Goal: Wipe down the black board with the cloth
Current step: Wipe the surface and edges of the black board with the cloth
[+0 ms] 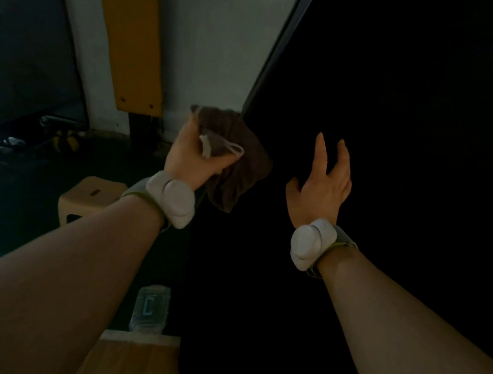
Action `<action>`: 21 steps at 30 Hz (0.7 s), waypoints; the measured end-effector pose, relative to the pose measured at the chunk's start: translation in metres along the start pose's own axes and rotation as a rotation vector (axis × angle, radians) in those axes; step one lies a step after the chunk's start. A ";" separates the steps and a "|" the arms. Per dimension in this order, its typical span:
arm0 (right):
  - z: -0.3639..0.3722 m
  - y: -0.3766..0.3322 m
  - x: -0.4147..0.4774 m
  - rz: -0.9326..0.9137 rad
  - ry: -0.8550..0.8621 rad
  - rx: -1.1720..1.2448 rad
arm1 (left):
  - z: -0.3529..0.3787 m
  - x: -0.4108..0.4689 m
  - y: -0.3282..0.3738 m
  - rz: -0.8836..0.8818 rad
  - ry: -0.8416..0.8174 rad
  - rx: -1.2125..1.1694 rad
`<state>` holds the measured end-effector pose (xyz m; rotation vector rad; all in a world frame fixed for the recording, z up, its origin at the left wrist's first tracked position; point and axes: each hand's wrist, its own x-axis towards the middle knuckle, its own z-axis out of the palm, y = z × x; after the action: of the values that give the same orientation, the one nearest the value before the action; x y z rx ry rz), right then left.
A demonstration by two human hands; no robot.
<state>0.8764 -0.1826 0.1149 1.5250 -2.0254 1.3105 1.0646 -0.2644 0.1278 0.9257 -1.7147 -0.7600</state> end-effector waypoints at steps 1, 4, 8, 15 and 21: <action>0.000 0.000 0.001 0.007 0.002 0.003 | 0.004 0.003 0.007 0.012 -0.018 0.060; 0.004 0.002 -0.001 0.021 0.002 0.004 | 0.011 -0.001 0.008 -0.001 -0.087 0.110; 0.010 0.007 -0.005 0.014 0.016 -0.010 | 0.012 -0.006 -0.009 -0.009 -0.015 0.217; 0.017 0.015 -0.012 0.016 0.036 -0.008 | 0.012 -0.010 -0.016 -0.004 -0.018 0.236; 0.021 0.017 -0.019 0.020 0.001 -0.015 | 0.014 -0.018 -0.038 -0.046 -0.020 0.277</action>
<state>0.8747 -0.1876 0.0820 1.5013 -2.0497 1.3009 1.0637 -0.2673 0.0838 1.1517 -1.8519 -0.5707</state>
